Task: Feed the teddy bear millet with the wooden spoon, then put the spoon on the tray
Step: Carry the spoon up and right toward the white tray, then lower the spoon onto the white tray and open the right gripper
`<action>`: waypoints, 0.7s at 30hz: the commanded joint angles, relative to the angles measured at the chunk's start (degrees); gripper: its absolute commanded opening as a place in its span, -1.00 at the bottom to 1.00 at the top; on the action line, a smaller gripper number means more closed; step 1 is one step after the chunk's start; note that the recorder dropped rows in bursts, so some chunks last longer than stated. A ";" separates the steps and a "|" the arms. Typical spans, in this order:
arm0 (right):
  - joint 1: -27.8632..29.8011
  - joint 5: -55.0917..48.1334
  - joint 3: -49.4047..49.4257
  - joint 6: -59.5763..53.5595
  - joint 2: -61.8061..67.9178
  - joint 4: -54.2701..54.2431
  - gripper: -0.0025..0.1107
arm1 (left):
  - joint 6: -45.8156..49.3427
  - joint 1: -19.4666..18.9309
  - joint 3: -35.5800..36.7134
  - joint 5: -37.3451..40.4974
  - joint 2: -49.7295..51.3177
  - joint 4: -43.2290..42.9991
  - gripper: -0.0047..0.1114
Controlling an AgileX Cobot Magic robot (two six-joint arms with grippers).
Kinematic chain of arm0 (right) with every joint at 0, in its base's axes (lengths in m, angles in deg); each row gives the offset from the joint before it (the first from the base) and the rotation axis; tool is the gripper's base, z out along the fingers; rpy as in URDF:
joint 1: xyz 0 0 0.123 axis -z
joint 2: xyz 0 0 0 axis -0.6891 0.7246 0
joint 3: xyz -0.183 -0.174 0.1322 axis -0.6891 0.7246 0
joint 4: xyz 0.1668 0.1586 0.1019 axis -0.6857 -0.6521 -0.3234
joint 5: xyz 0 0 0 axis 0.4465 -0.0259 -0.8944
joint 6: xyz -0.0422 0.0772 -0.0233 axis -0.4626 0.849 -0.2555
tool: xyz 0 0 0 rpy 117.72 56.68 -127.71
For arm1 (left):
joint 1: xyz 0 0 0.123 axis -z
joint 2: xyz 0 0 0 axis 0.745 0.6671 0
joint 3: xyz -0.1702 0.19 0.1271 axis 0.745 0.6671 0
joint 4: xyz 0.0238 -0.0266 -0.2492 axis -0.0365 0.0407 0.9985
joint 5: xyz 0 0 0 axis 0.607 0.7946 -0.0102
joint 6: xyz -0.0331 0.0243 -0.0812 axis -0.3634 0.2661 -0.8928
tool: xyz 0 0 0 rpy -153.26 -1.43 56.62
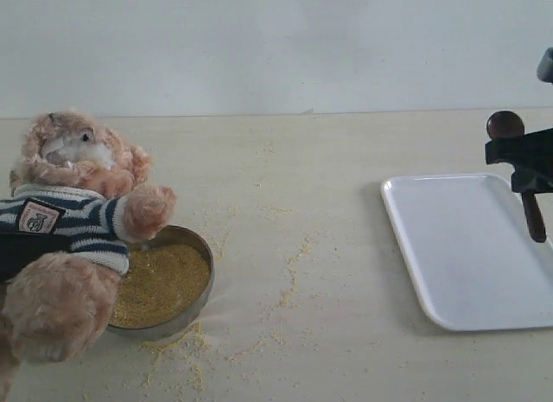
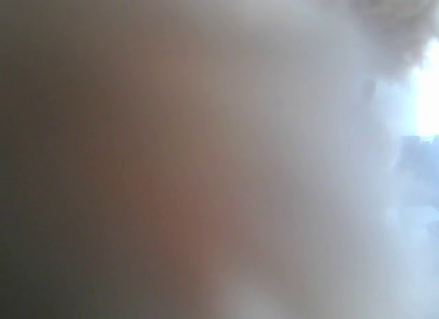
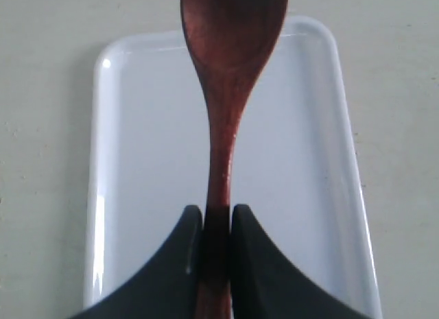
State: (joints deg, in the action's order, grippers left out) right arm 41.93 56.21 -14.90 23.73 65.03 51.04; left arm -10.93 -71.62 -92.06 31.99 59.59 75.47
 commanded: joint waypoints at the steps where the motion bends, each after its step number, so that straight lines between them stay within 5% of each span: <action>1: -2.21 1.47 0.04 -5.09 2.72 -1.29 -0.96 | 0.78 0.07 -0.29 0.89 -0.01 2.48 -0.83; 21: -3.59 8.93 0.04 -7.75 17.37 -0.36 -0.96 | 3.50 0.07 -0.29 4.61 -0.01 4.34 -0.83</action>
State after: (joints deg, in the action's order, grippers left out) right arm 38.41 64.01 -14.90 16.57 81.26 50.40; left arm -8.02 -71.62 -92.06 34.24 59.59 78.49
